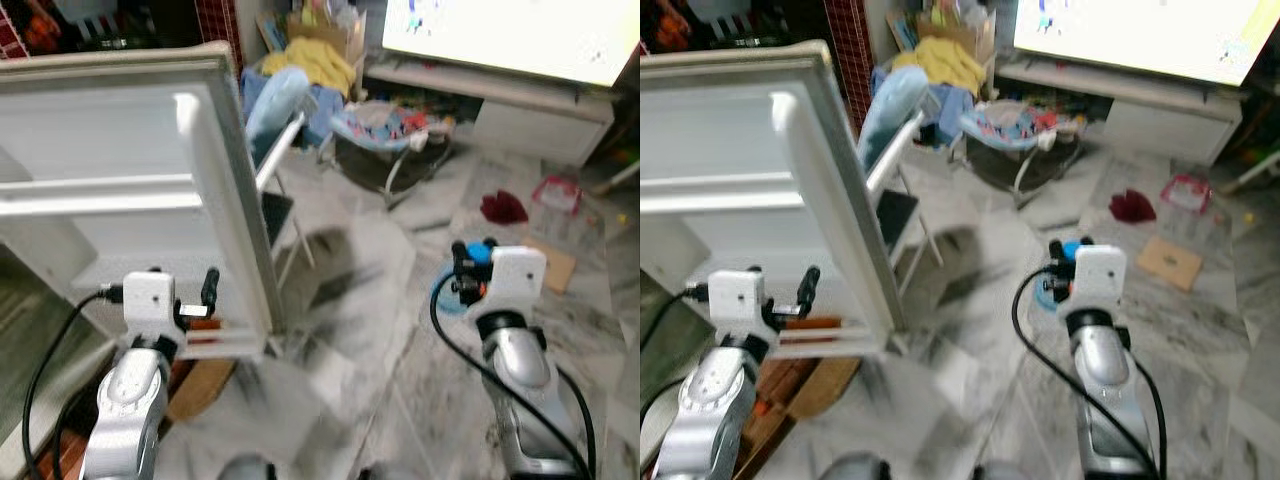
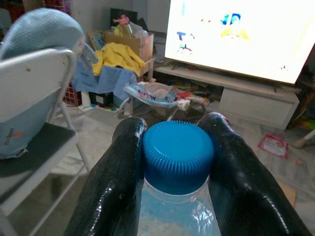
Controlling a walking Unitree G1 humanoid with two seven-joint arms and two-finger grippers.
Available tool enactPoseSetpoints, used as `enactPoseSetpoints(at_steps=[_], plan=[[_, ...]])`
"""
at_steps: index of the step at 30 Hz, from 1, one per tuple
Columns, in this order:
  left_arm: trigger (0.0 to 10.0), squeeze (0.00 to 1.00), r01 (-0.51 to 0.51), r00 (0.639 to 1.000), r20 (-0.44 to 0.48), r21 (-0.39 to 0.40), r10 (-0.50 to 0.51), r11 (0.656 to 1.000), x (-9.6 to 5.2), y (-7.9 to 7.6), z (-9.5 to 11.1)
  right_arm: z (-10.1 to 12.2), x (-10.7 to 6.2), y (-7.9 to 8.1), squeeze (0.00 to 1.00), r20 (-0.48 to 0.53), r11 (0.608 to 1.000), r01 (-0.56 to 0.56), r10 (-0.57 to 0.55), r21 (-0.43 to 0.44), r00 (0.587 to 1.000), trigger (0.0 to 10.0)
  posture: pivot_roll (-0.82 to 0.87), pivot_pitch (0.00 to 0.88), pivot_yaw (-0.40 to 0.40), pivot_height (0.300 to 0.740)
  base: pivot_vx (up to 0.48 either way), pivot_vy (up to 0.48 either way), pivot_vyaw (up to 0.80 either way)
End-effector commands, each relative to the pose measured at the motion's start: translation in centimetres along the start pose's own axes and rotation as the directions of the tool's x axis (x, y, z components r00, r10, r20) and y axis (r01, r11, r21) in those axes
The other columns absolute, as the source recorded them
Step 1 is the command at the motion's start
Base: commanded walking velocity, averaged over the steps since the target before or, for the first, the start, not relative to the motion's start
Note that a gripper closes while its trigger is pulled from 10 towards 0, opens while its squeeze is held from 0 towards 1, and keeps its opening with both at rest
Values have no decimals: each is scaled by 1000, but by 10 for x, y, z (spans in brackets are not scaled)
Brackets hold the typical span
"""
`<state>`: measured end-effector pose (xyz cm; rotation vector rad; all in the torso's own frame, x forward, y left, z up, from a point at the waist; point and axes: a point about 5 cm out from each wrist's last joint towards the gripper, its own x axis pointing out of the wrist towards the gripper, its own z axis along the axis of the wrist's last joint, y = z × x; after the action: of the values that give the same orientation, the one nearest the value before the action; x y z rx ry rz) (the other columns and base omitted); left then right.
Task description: Restocking fridge
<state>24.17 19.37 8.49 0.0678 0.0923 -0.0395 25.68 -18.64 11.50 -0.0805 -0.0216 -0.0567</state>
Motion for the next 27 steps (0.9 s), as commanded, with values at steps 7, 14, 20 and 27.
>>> enactPoseSetpoints(at_steps=[7, 14, 20, 27], plan=[[10000, 0, 13, 1000, 15, 24, -13, 1000, 5, 1, 4, 19, 10, 8, 0, 82, 999, -32, 30, 16, 996, 10000, 22, 26, -20, 740, 0, 480, 0], [10000, 0, 5, 1000, 9, 39, -6, 999, 4, 6, 1, 23, 13, 14, 0, 99, 998, -54, 52, 18, 994, 10000, 24, 22, -22, 740, 0, 480, 0], [10000, 0, -5, 1000, 18, 40, 4, 999, 7, 7, 4, 28, 14, 18, 0, 114, 998, -65, 62, 20, 992, 10000, 19, 27, -21, 740, 0, 480, 0], [10000, 0, -8, 999, 32, 71, 5, 997, 6, 4, 2, 26, 13, 19, 0, 106, 997, -71, 68, 22, 992, 10000, 16, 32, -21, 740, 0, 427, 0]])
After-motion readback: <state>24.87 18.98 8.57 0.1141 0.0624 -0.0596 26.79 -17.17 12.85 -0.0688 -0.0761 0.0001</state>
